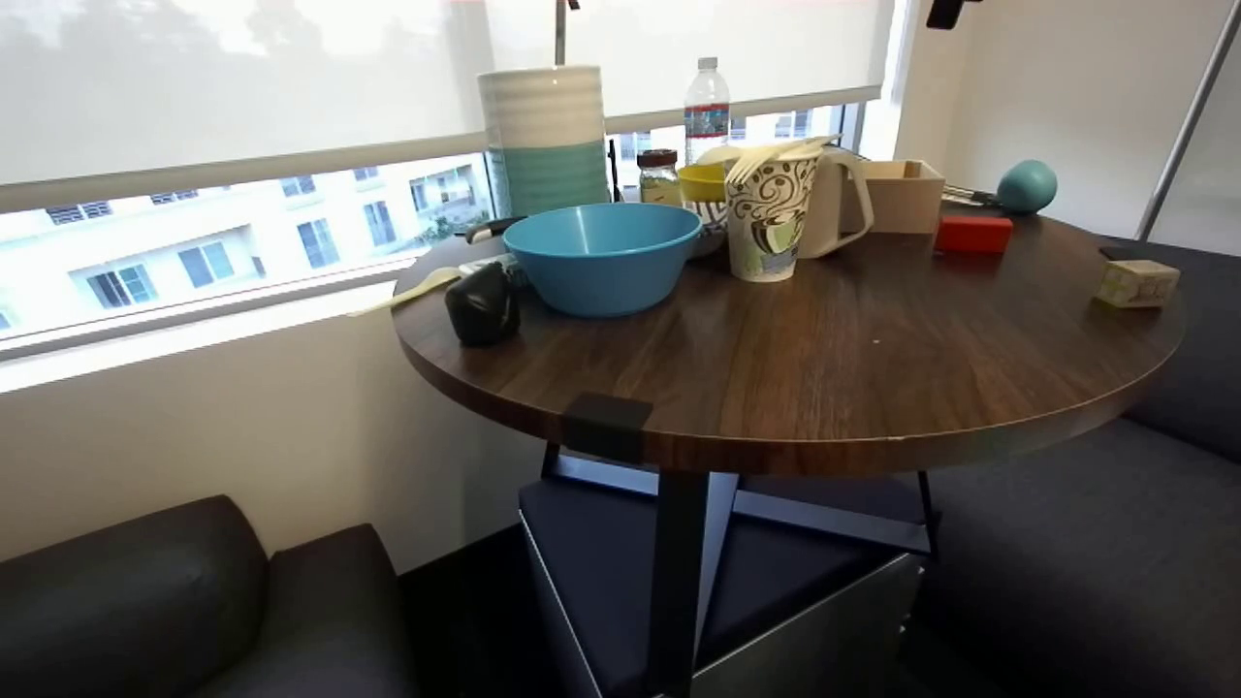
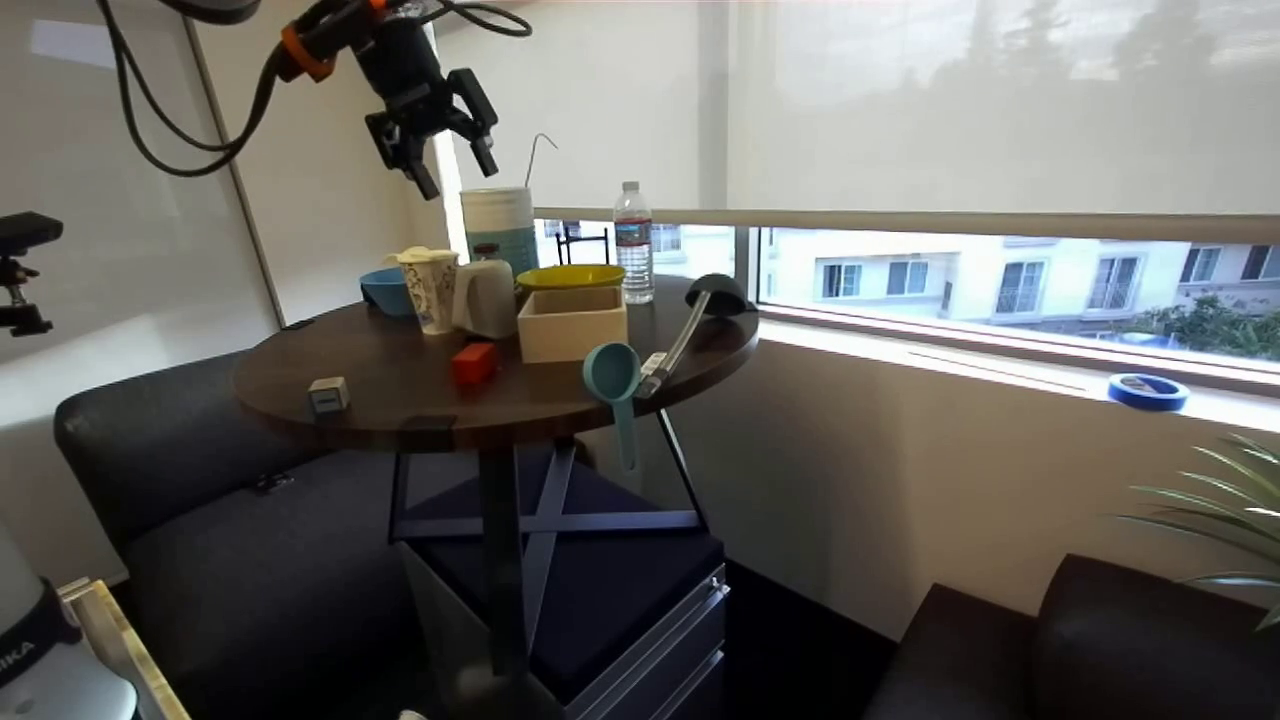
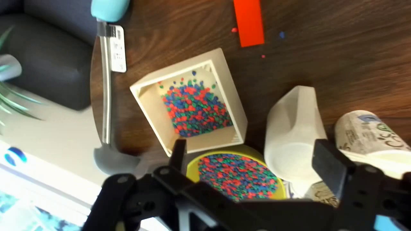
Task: Put the spoon on top of the fork
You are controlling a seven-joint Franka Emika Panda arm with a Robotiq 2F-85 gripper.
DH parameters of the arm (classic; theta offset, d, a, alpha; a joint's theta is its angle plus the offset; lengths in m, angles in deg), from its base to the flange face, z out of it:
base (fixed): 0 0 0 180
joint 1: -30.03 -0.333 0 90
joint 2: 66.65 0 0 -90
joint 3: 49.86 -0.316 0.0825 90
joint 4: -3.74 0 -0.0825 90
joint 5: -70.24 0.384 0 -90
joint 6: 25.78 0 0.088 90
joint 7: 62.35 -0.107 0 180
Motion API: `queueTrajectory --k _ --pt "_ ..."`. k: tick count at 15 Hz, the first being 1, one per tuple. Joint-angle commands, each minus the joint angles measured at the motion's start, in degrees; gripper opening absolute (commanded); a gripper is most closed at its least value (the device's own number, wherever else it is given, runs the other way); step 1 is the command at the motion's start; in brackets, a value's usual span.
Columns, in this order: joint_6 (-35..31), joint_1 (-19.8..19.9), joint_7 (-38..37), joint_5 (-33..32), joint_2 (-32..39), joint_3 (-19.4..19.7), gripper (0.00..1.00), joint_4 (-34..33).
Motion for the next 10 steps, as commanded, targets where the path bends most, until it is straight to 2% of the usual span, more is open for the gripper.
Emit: queueTrajectory --k 1,6,10 --pt "-0.31 -4.70 8.37 3.40 0.45 0.61 1.00 -1.37" --pt "-1.83 -10.51 20.15 9.08 3.01 1.59 1.00 -1.89" --pt "-1.99 -13.59 31.00 13.84 6.04 1.82 1.00 -2.24"
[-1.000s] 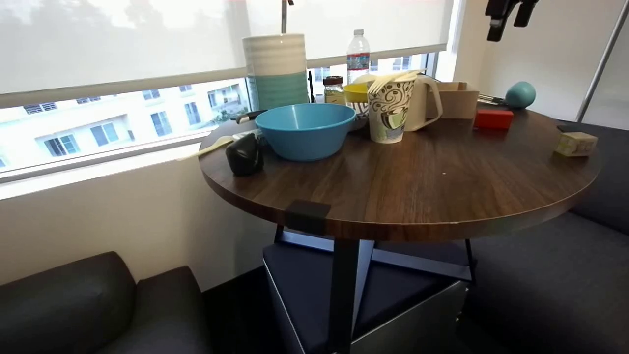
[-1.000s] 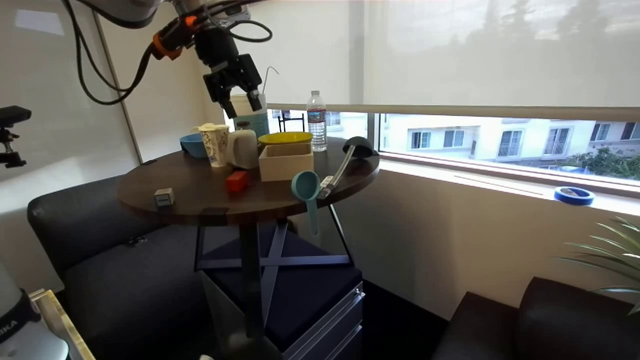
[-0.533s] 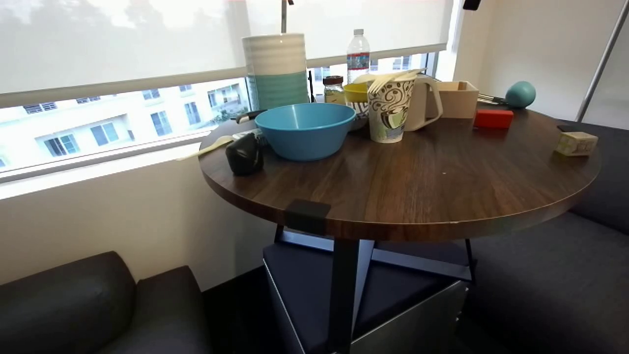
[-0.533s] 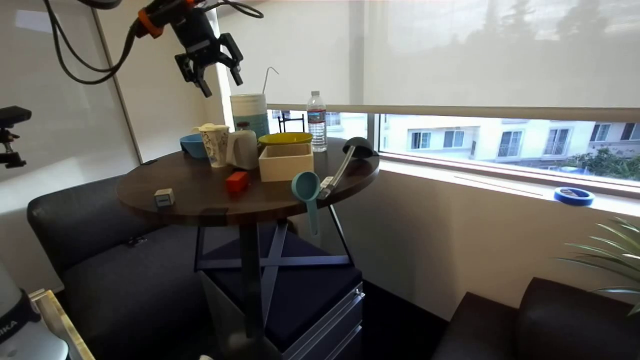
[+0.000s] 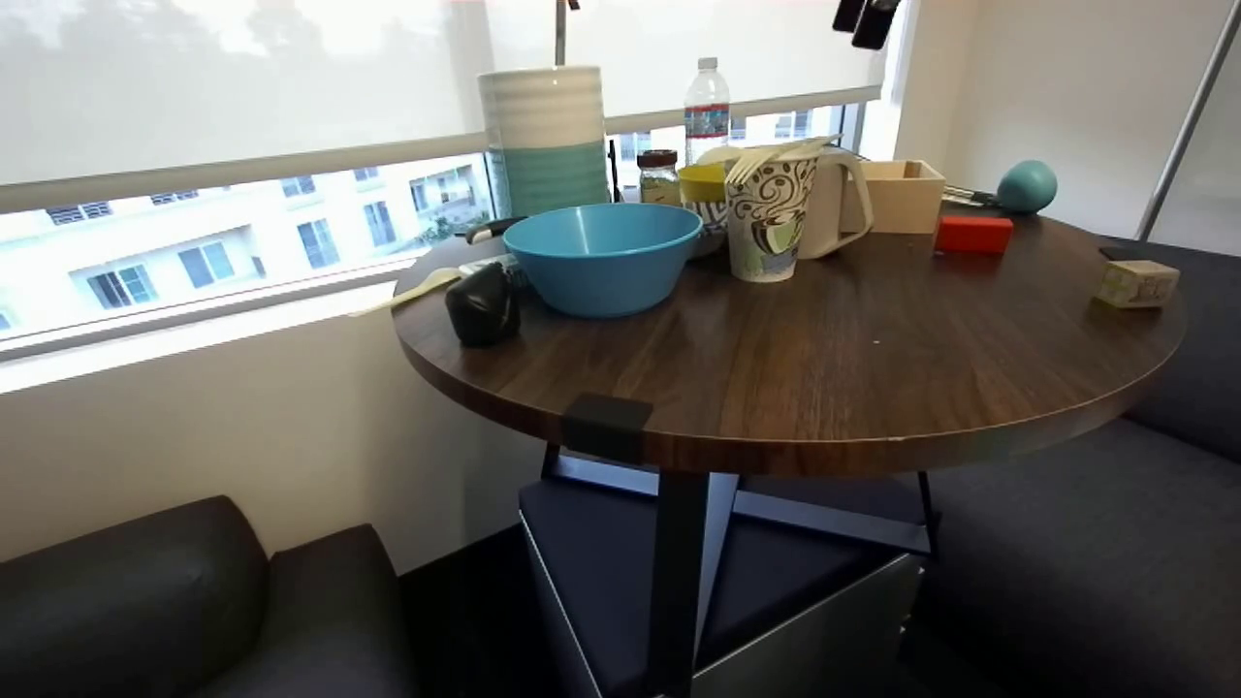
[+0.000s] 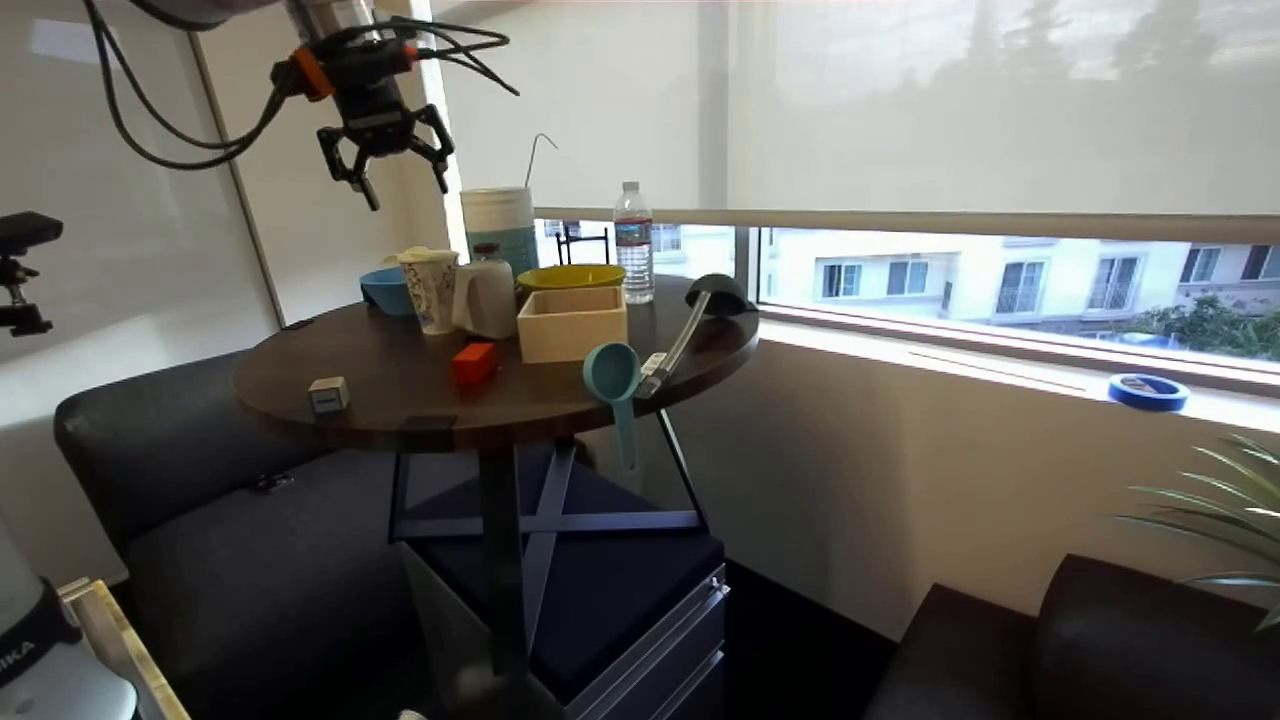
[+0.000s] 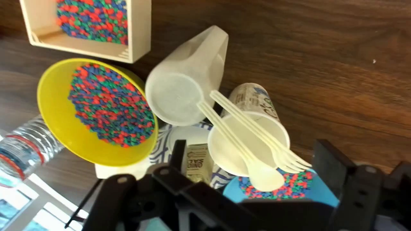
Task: Put the spoon on top of the fork
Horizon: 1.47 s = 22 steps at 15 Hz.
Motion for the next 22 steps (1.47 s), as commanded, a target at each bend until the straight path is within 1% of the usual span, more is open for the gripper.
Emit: queueTrajectory --k 1,2,3,7,8,10,13,17,20,22 --pt "-0.11 -2.58 10.60 4.67 3.61 0.71 1.00 -1.25" --pt "-0.04 -2.89 13.50 5.34 4.34 0.50 1.00 -1.49" --pt "0.10 -0.65 8.49 3.42 2.21 -0.99 1.00 -0.13" --pt "0.10 -0.32 8.90 3.59 2.73 -1.22 1.00 -0.09" --pt "0.13 -1.39 11.66 6.99 2.55 0.02 1.00 0.35" --pt "-0.70 -2.47 16.51 11.72 2.43 1.26 1.00 1.74" --pt "-1.07 -2.63 23.80 17.92 2.54 2.30 1.00 2.60" --pt "-2.28 -1.65 30.99 20.49 3.53 2.52 1.00 2.54" --pt "-3.44 -1.19 33.17 21.14 4.97 2.26 1.00 1.80" --pt "-4.98 -0.91 33.00 20.90 6.31 1.75 1.00 1.56"
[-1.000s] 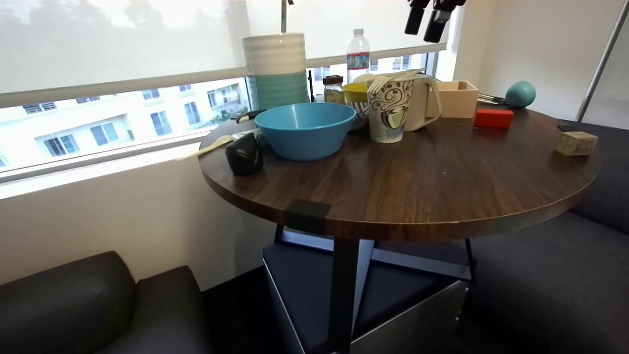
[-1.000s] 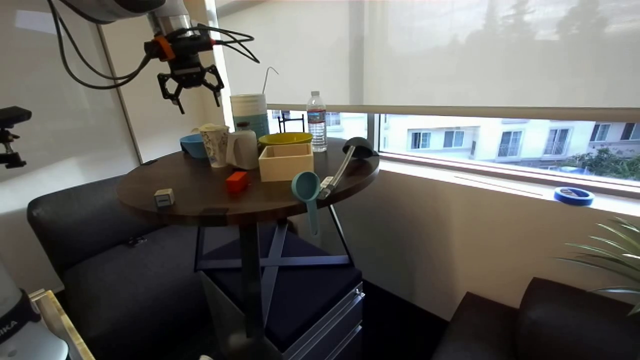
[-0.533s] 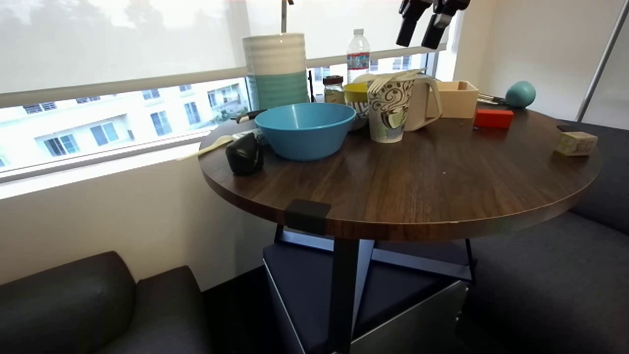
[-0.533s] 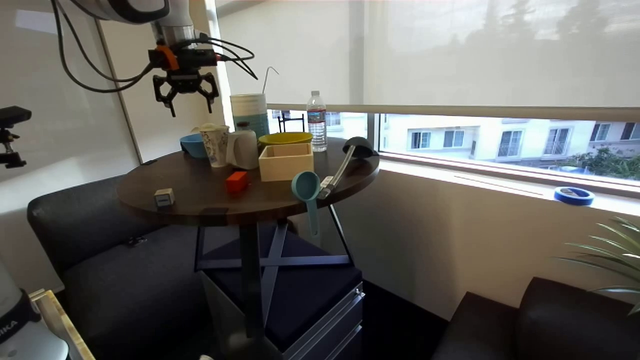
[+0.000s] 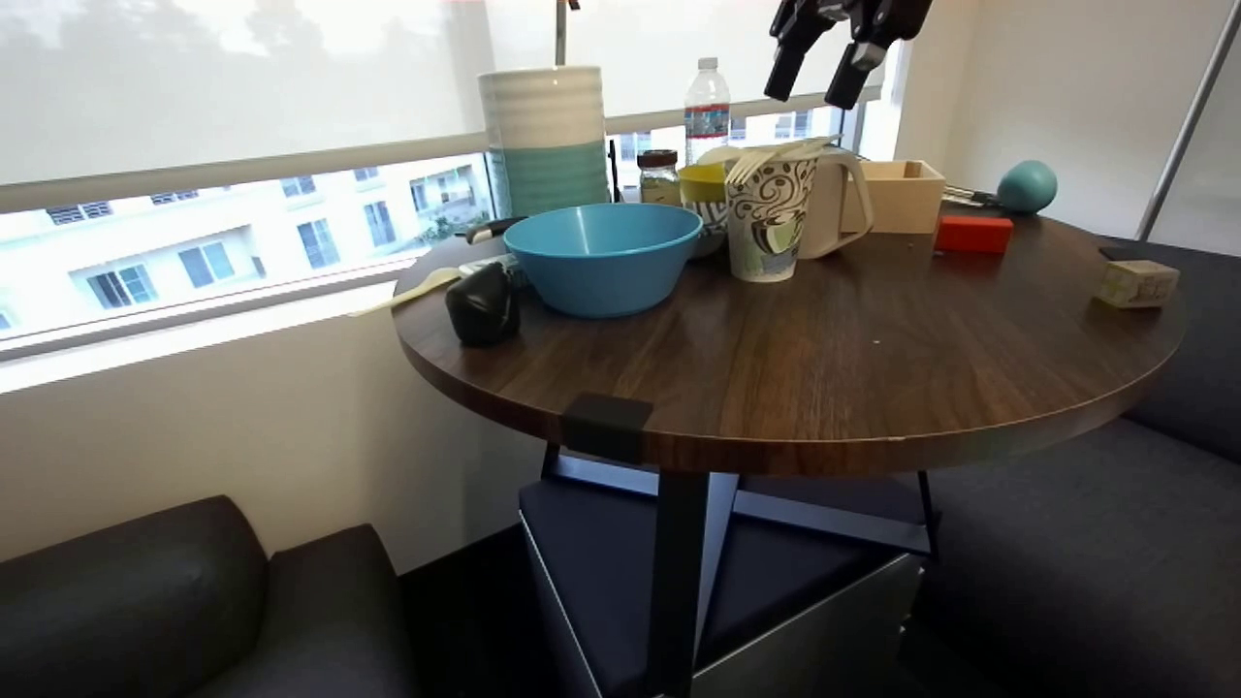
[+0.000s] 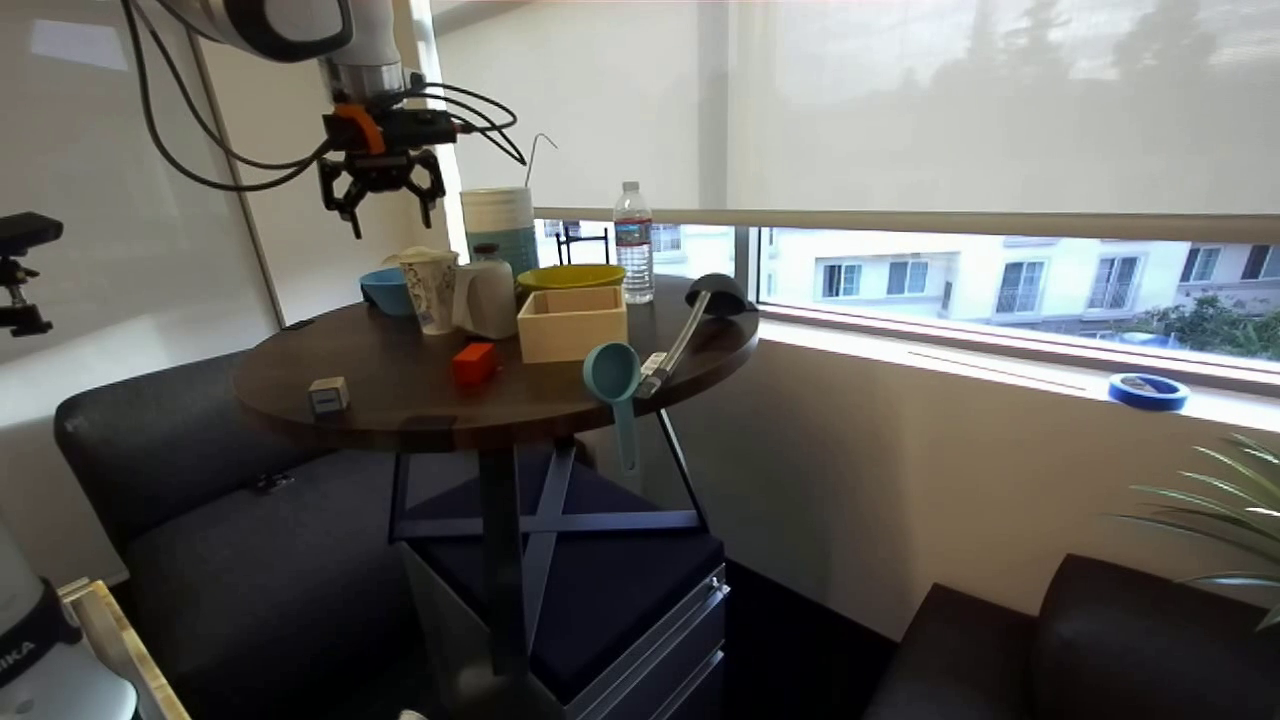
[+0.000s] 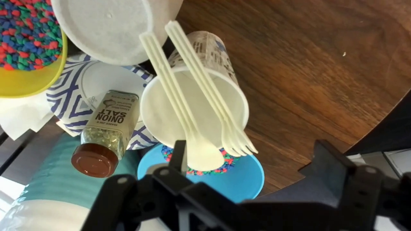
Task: Put the spoon on top of the fork
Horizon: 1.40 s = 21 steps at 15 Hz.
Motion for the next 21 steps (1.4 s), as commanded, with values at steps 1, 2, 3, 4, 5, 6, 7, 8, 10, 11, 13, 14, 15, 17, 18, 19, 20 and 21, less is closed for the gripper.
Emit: queueTrajectory --k 1,2,3,4,5,6,7,8,10,11,13,14,15,17,18,19,20,21 --pt "-2.92 0.81 1.92 1.65 2.97 -0.86 1.00 -0.93" --pt "-3.80 0.97 1.83 1.50 3.75 -0.91 1.00 -1.19" --pt "-4.50 1.13 1.84 1.56 4.50 -0.81 1.00 -1.68" --pt "-5.14 1.25 1.84 1.59 5.10 -0.80 1.00 -2.09" --pt "-5.56 1.29 2.12 1.81 5.66 -0.75 1.00 -2.46" --pt "-5.89 1.49 1.97 1.69 6.21 -0.86 1.00 -3.07" --pt "-6.13 1.72 2.18 1.60 6.72 -0.86 0.98 -3.50" --pt "-6.33 1.87 2.27 1.64 7.08 -0.88 0.94 -3.88" --pt "-6.43 2.34 2.39 1.34 7.61 -0.95 0.81 -4.48" --pt "-6.37 2.61 2.38 1.17 7.80 -0.99 0.75 -4.61" --pt "-6.29 3.03 2.41 0.98 8.09 -1.09 0.67 -4.82" --pt "-6.32 3.22 2.51 0.92 8.22 -1.13 0.65 -4.83" --pt "-6.43 3.39 2.57 0.89 8.31 -1.21 0.59 -4.92" --pt "-6.39 3.57 2.85 0.96 8.48 -1.30 0.64 -4.97" --pt "-6.37 3.64 2.98 0.99 8.50 -1.37 0.66 -4.94" --pt "-6.32 3.71 3.11 0.95 8.54 -1.43 0.68 -4.91" --pt "-6.21 3.74 3.26 1.01 8.56 -1.45 0.68 -4.94" --pt "-6.17 3.76 3.39 1.07 8.60 -1.49 0.68 -4.96"
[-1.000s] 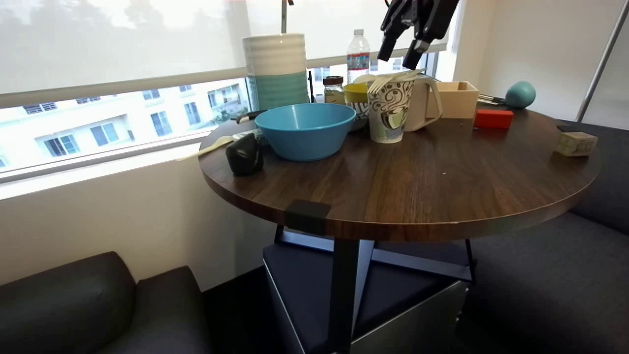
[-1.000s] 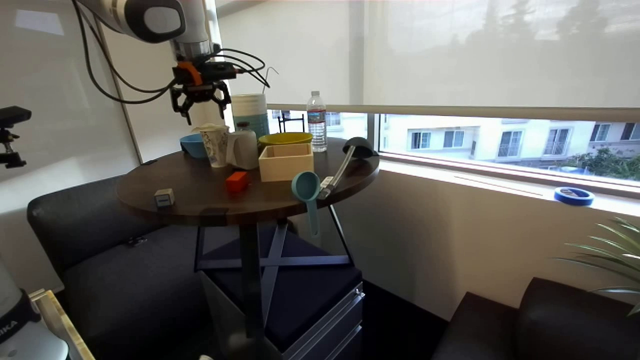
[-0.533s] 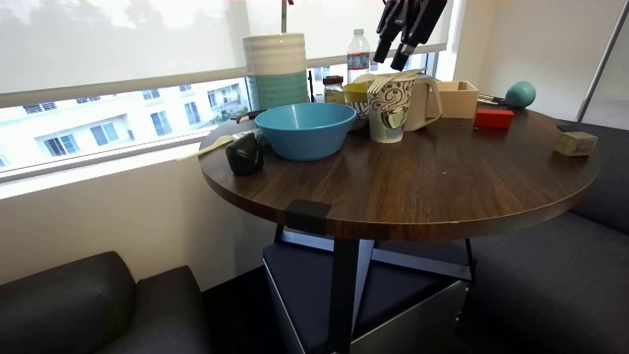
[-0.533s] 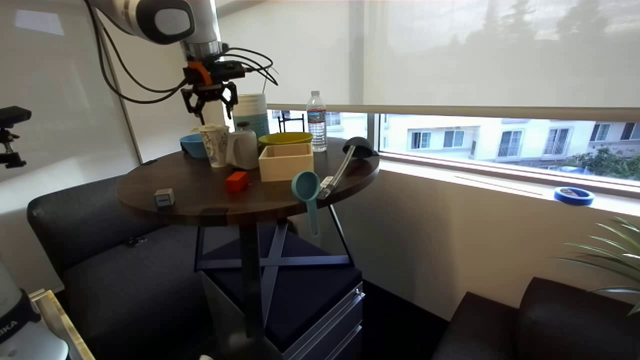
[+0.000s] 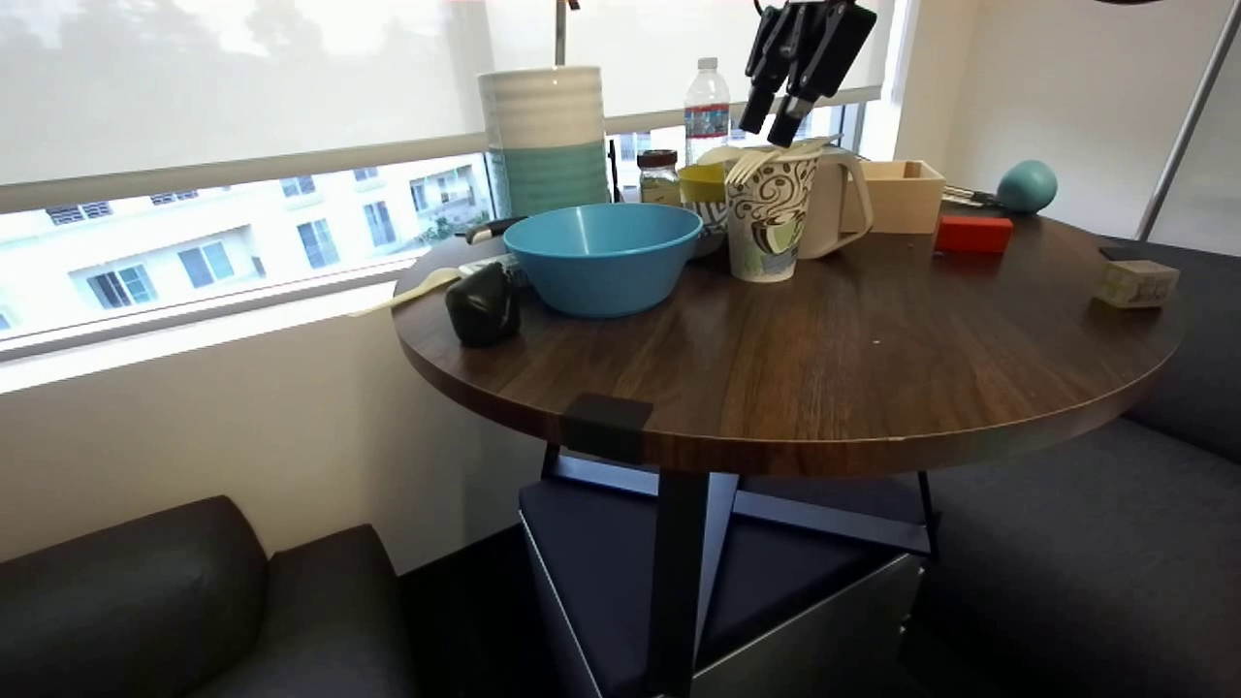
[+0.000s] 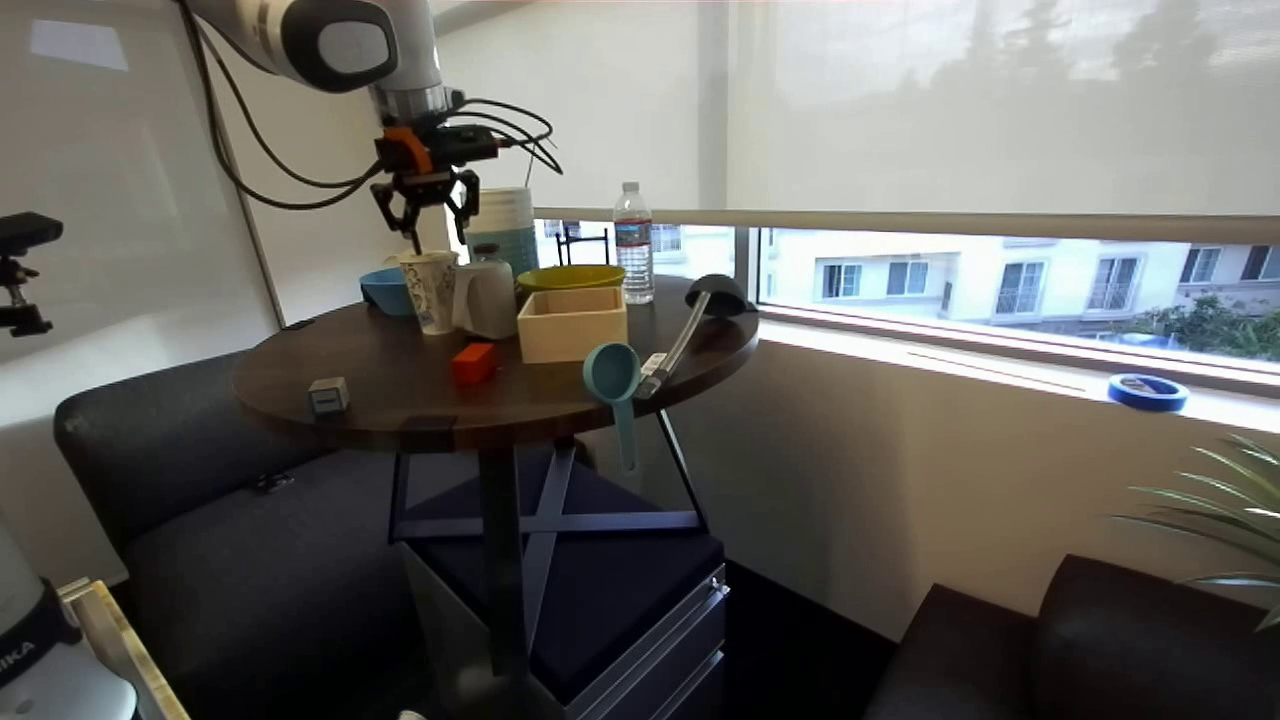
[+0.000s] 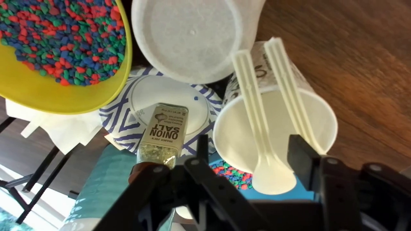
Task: Put the spoon on top of the fork
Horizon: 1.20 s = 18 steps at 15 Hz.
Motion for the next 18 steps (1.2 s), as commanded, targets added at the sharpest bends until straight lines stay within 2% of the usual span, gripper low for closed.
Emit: queueTrajectory --k 1,6,10,12,15,16,18 --pt "-0.04 1.03 1.76 1.10 1.01 -1.12 0.68 -1.19" --pt "-0.04 1.04 2.32 1.17 1.44 -1.32 0.53 -1.50" --pt "-0.02 1.12 2.44 1.14 1.75 -1.40 0.61 -1.64" --pt "0.00 1.18 2.50 1.04 1.96 -1.44 0.59 -1.77" --pt "0.00 1.26 2.58 1.04 2.27 -1.50 0.50 -2.04" --pt "0.00 1.28 2.62 1.08 2.32 -1.51 0.52 -2.09" --pt "0.11 1.31 2.71 1.17 2.42 -1.52 0.49 -2.30"
